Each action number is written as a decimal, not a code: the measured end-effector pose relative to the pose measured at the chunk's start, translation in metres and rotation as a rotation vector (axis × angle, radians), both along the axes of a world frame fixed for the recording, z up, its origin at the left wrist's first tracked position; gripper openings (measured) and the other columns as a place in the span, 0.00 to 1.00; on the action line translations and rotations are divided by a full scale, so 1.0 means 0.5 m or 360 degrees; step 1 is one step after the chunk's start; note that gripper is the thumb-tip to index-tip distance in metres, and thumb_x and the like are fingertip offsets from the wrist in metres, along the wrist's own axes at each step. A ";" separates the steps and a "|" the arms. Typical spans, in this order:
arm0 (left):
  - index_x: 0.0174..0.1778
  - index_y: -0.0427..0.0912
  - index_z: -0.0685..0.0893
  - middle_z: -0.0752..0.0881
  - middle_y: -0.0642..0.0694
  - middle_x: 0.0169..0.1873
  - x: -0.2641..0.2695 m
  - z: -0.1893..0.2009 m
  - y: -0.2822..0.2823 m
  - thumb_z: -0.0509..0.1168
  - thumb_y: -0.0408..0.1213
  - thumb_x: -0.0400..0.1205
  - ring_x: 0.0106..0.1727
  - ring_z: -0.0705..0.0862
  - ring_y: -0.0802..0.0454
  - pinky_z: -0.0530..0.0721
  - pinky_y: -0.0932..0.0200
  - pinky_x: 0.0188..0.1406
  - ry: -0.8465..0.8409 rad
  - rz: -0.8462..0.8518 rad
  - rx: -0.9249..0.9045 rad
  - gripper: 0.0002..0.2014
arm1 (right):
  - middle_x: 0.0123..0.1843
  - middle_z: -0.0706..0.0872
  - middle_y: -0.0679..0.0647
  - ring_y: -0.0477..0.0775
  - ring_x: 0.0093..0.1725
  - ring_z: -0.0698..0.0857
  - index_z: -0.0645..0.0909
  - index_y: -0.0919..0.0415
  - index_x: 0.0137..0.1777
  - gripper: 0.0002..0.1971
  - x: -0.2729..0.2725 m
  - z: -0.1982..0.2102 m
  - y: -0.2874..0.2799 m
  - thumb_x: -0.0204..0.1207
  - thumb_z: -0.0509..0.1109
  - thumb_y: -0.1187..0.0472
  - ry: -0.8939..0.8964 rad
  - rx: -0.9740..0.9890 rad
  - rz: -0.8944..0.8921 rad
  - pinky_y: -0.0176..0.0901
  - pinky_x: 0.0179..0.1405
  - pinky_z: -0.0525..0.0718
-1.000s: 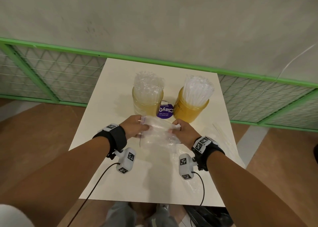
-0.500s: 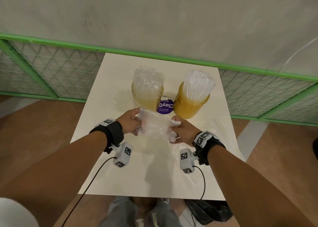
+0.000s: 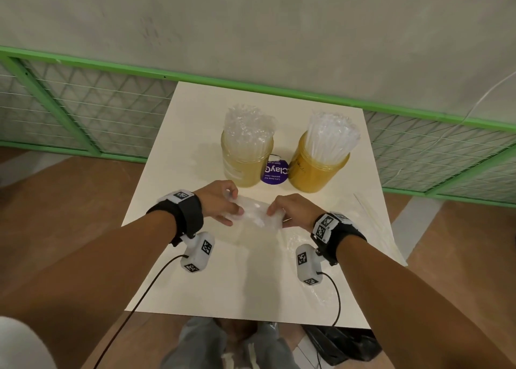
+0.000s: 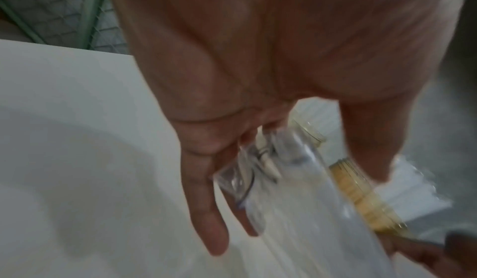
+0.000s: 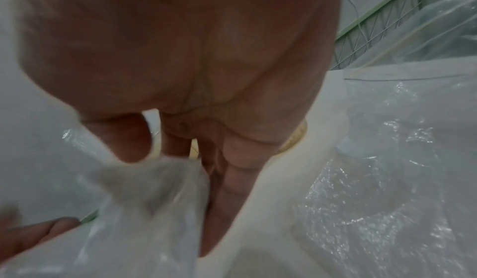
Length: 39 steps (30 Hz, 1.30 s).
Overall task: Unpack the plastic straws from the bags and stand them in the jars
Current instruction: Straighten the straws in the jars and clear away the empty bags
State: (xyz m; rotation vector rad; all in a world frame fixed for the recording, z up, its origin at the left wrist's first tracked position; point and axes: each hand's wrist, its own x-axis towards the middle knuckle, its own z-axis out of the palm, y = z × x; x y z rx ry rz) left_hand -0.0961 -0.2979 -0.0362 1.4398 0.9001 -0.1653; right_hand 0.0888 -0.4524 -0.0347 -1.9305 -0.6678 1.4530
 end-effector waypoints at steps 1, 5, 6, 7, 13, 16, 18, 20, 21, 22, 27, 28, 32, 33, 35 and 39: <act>0.50 0.42 0.77 0.72 0.42 0.45 0.003 -0.003 0.002 0.78 0.26 0.73 0.43 0.80 0.43 0.92 0.41 0.44 -0.0035 -0.0045 0.0106 0.18 | 0.51 0.88 0.57 0.55 0.46 0.87 0.82 0.63 0.58 0.18 0.000 0.002 0.003 0.76 0.78 0.51 -0.0122 -0.0006 0.0103 0.51 0.53 0.91; 0.58 0.52 0.82 0.81 0.47 0.46 0.020 0.002 0.007 0.82 0.31 0.68 0.45 0.83 0.46 0.91 0.46 0.47 -0.0034 -0.0291 0.0546 0.26 | 0.45 0.83 0.47 0.49 0.43 0.83 0.79 0.49 0.59 0.20 0.000 0.001 0.013 0.73 0.82 0.45 -0.0616 -0.0034 0.0698 0.43 0.43 0.77; 0.53 0.51 0.85 0.85 0.46 0.44 0.024 0.005 0.004 0.82 0.31 0.67 0.43 0.85 0.47 0.91 0.48 0.44 -0.0027 -0.0372 0.0589 0.21 | 0.42 0.84 0.48 0.51 0.42 0.82 0.83 0.52 0.52 0.14 -0.005 0.001 0.018 0.75 0.80 0.47 -0.0720 -0.0025 0.0815 0.44 0.42 0.76; 0.48 0.51 0.87 0.87 0.47 0.42 0.027 0.005 0.003 0.82 0.32 0.67 0.40 0.86 0.48 0.90 0.51 0.39 0.0024 -0.0491 0.0624 0.18 | 0.41 0.85 0.50 0.53 0.42 0.82 0.85 0.56 0.48 0.11 -0.009 -0.003 0.022 0.77 0.78 0.49 -0.0814 -0.0031 0.0907 0.44 0.40 0.75; 0.31 0.49 0.86 0.86 0.52 0.26 0.048 -0.002 -0.015 0.77 0.50 0.71 0.31 0.85 0.49 0.79 0.62 0.31 0.0383 -0.1058 0.0901 0.10 | 0.45 0.89 0.57 0.55 0.43 0.83 0.83 0.57 0.39 0.11 -0.044 -0.015 0.040 0.81 0.72 0.52 -0.0997 0.0032 0.1179 0.47 0.44 0.78; 0.31 0.47 0.89 0.89 0.49 0.28 0.050 -0.007 -0.012 0.69 0.61 0.67 0.35 0.88 0.47 0.86 0.54 0.38 0.0359 -0.0934 0.0980 0.19 | 0.52 0.89 0.53 0.54 0.47 0.83 0.85 0.54 0.55 0.15 -0.060 -0.004 0.055 0.84 0.66 0.43 -0.1039 0.0124 0.1118 0.51 0.51 0.83; 0.35 0.50 0.92 0.91 0.49 0.34 0.046 -0.015 -0.004 0.74 0.51 0.73 0.38 0.89 0.47 0.89 0.51 0.43 0.0298 -0.0877 0.0953 0.09 | 0.49 0.89 0.56 0.56 0.46 0.83 0.86 0.56 0.53 0.14 -0.057 0.001 0.070 0.87 0.63 0.47 -0.1129 0.0196 0.1162 0.52 0.48 0.81; 0.32 0.51 0.88 0.88 0.50 0.30 0.040 -0.021 0.008 0.77 0.48 0.75 0.32 0.85 0.51 0.84 0.55 0.36 0.0262 -0.0845 0.0896 0.09 | 0.39 0.84 0.54 0.53 0.39 0.80 0.82 0.55 0.39 0.18 -0.043 0.001 0.075 0.89 0.62 0.50 -0.1167 0.0197 0.1203 0.50 0.41 0.75; 0.29 0.48 0.85 0.85 0.49 0.27 0.035 -0.023 0.015 0.77 0.49 0.75 0.29 0.81 0.51 0.79 0.57 0.33 0.0264 -0.0815 0.0872 0.14 | 0.34 0.81 0.51 0.50 0.35 0.77 0.77 0.53 0.34 0.20 -0.037 0.001 0.075 0.89 0.62 0.49 -0.1162 0.0195 0.1192 0.48 0.39 0.72; 0.26 0.45 0.81 0.82 0.49 0.24 0.032 -0.023 0.024 0.76 0.50 0.76 0.27 0.77 0.51 0.75 0.58 0.32 0.0257 -0.0762 0.0852 0.18 | 0.31 0.78 0.49 0.48 0.33 0.75 0.74 0.51 0.31 0.22 -0.033 0.001 0.074 0.89 0.63 0.49 -0.1158 0.0206 0.1164 0.47 0.37 0.69; 0.24 0.45 0.84 0.85 0.47 0.22 -0.013 -0.036 0.052 0.72 0.50 0.80 0.26 0.79 0.50 0.77 0.59 0.34 0.0260 -0.0647 0.0622 0.20 | 0.32 0.80 0.47 0.51 0.37 0.78 0.83 0.59 0.39 0.20 -0.021 -0.016 0.054 0.87 0.65 0.47 -0.1061 0.0178 0.1026 0.47 0.37 0.70; 0.27 0.44 0.88 0.87 0.45 0.24 -0.027 -0.043 0.055 0.72 0.50 0.81 0.28 0.83 0.49 0.79 0.58 0.36 0.0249 -0.0610 0.0528 0.18 | 0.34 0.82 0.49 0.52 0.38 0.80 0.84 0.60 0.41 0.20 -0.019 -0.020 0.049 0.87 0.65 0.46 -0.1027 0.0150 0.1003 0.47 0.37 0.72; 0.39 0.34 0.88 0.88 0.45 0.23 -0.061 -0.061 0.057 0.70 0.46 0.83 0.41 0.92 0.36 0.85 0.54 0.38 0.0250 -0.0512 0.0351 0.17 | 0.36 0.84 0.49 0.51 0.40 0.81 0.85 0.56 0.39 0.19 -0.028 -0.039 0.044 0.87 0.66 0.45 -0.0979 0.0072 0.0982 0.45 0.41 0.74; 0.38 0.34 0.87 0.86 0.44 0.23 -0.066 -0.063 0.060 0.71 0.43 0.83 0.41 0.92 0.36 0.84 0.54 0.35 0.0257 -0.0469 0.0336 0.15 | 0.38 0.87 0.48 0.50 0.41 0.83 0.89 0.57 0.45 0.17 -0.030 -0.042 0.045 0.85 0.68 0.45 -0.0931 0.0054 0.0938 0.43 0.42 0.76; 0.38 0.36 0.84 0.83 0.41 0.23 -0.080 -0.069 0.071 0.71 0.40 0.83 0.38 0.93 0.39 0.81 0.57 0.30 0.0283 -0.0392 0.0306 0.12 | 0.42 0.91 0.47 0.44 0.43 0.86 0.91 0.55 0.51 0.12 -0.032 -0.048 0.043 0.83 0.71 0.48 -0.0782 0.0008 0.0798 0.36 0.43 0.78; 0.38 0.38 0.79 0.85 0.38 0.25 -0.100 -0.089 0.075 0.72 0.39 0.80 0.35 0.92 0.42 0.80 0.57 0.28 0.0360 -0.0380 0.0388 0.11 | 0.41 0.93 0.45 0.35 0.39 0.86 0.89 0.52 0.45 0.07 -0.052 -0.063 0.054 0.83 0.69 0.57 -0.0795 -0.0062 0.0804 0.28 0.37 0.76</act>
